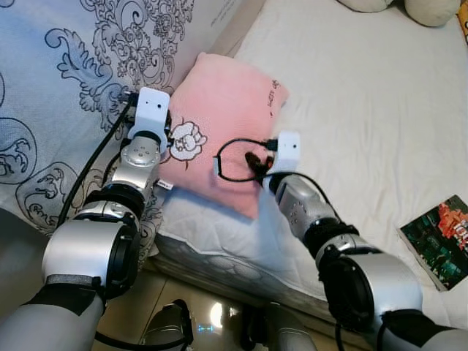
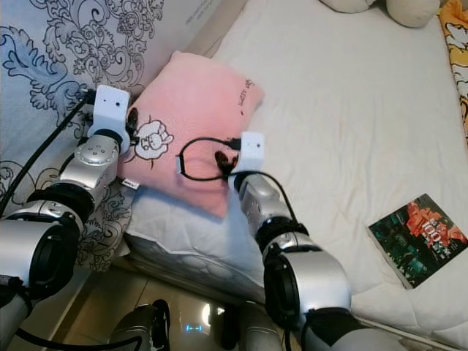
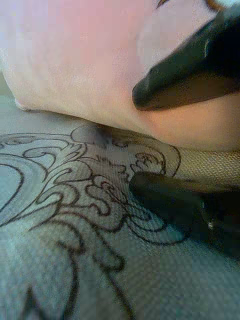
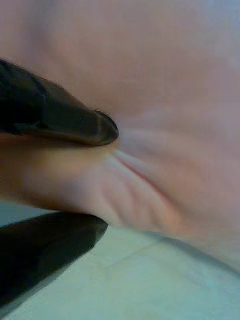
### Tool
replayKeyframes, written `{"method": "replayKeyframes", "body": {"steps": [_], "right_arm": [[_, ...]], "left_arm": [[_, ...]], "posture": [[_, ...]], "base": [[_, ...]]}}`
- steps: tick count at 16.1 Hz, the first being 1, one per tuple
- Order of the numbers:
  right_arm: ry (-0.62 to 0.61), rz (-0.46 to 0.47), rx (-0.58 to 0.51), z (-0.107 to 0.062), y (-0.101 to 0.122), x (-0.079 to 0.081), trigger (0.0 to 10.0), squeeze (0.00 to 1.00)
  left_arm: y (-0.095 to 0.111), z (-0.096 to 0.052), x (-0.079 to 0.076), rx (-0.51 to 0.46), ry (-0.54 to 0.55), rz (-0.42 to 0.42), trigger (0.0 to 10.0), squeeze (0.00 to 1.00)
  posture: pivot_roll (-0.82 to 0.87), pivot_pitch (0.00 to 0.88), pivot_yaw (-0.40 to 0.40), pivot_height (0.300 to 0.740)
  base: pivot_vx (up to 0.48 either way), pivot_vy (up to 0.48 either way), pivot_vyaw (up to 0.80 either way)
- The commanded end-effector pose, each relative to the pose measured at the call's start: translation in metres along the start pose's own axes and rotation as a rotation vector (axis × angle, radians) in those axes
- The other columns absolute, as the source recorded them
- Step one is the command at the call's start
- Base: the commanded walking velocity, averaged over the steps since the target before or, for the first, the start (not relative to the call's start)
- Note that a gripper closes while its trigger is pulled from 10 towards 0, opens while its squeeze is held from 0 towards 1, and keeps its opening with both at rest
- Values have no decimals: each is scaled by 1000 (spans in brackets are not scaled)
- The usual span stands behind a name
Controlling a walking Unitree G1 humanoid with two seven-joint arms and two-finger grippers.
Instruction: Clean up the room
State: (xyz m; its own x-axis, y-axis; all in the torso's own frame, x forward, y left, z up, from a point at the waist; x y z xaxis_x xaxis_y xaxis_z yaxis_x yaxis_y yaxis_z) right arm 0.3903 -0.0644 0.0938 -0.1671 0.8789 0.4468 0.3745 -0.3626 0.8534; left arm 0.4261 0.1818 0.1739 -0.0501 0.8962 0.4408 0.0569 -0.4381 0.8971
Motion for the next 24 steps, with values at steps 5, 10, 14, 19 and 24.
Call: {"method": "replayKeyframes", "body": {"steps": [5, 10, 14, 19, 24], "right_arm": [[-8, -34, -99, -11, -13, -9, 10000, 1000], [-7, -71, -313, -47, -13, -10, 10000, 1000], [-136, -226, -443, -112, -7, -50, 10000, 1000], [-510, -344, -313, -157, -33, -122, 10000, 0], [-423, -349, -288, -141, -31, -108, 10000, 0]], "left_arm": [[-14, -8, -23, -15, -154, 40, 10000, 1000], [11, -12, -25, -227, -234, 79, 10000, 1000], [8, -37, -36, -301, -324, -93, 10000, 1000], [-27, -76, -75, -241, -361, -405, 10000, 0], [-30, -84, -88, -183, -418, -384, 10000, 0]], "posture": [[37, 45, -80, 740], [63, 0, -38, 740], [72, 0, -11, 740], [58, 0, -23, 740], [41, 0, -15, 740]], "base": [[0, 0, 0], [0, 0, 0], [0, 0, 0], [154, -112, -120], [384, -284, -527]]}}
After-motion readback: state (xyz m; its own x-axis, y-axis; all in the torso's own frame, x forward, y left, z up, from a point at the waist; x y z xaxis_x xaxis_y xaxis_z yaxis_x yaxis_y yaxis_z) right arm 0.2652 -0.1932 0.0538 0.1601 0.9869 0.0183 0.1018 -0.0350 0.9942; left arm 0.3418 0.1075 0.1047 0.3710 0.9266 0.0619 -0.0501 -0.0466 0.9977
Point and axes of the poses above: a point about 5 cm out from each wrist's last joint towards the gripper, its own z axis pointing out of the wrist towards the gripper, its own y axis along the axis of the wrist's last joint, x = y × z, the point moved 2 cm from there along z, pointing out of the wrist towards the gripper, and after that the axes turned 8 degrees about z, right-handed, at the moved point
